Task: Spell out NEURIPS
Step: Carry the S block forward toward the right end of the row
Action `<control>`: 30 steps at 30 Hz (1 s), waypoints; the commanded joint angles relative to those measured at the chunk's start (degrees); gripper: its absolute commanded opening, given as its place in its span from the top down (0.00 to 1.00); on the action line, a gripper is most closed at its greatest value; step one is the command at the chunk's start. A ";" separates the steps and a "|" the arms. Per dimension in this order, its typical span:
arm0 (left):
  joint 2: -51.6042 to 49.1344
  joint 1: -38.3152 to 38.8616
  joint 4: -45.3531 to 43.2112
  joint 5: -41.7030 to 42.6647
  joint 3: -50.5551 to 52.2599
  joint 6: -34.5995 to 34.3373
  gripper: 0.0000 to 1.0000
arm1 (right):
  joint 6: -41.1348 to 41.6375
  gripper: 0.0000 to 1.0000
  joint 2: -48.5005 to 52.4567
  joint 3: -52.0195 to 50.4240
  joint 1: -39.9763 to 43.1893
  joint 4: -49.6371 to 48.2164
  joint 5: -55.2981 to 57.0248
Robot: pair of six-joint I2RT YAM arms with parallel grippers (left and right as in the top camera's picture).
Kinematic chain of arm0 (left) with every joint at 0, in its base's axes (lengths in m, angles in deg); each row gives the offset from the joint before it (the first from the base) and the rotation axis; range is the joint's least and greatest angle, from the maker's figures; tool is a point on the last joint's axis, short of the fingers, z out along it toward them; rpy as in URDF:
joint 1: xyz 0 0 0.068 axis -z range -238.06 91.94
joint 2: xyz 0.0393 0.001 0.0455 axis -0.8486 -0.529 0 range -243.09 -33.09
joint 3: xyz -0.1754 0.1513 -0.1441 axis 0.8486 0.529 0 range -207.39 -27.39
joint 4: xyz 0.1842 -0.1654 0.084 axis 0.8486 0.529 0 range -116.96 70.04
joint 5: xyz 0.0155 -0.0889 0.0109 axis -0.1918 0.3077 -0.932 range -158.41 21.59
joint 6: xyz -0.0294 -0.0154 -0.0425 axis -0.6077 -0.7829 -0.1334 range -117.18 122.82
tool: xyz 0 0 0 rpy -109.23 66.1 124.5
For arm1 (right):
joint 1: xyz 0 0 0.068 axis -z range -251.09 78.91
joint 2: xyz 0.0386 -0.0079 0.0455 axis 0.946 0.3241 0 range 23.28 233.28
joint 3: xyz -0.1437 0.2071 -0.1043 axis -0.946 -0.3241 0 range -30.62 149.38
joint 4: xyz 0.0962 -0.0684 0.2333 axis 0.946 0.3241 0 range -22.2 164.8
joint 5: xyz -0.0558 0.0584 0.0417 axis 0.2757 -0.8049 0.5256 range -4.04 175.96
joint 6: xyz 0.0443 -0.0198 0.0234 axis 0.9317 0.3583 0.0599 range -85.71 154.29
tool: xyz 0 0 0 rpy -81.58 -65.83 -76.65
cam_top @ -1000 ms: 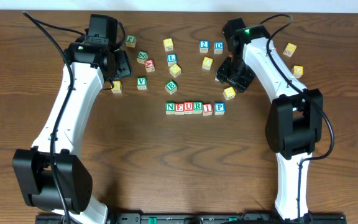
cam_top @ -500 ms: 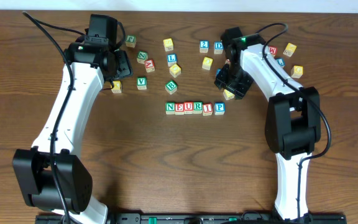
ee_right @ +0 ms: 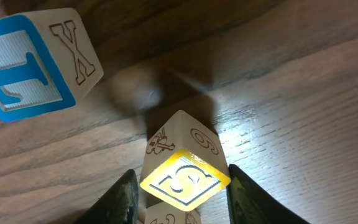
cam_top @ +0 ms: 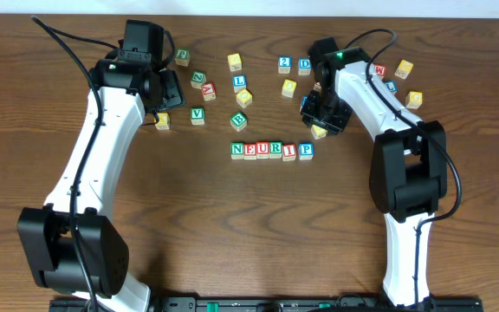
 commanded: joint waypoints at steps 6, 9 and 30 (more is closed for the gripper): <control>-0.68 -0.24 0.13 0.09 -0.76 0.76 0.31 | -10.05 0.62 0.63 -0.22 -0.48 0.33 0.09; -0.68 -0.24 0.13 0.09 -0.76 0.76 0.31 | -13.77 0.65 0.63 -0.22 -0.48 0.50 0.09; -0.68 -0.24 0.13 0.09 -0.76 0.76 0.31 | -50.12 0.56 0.63 -0.22 -0.42 5.05 2.54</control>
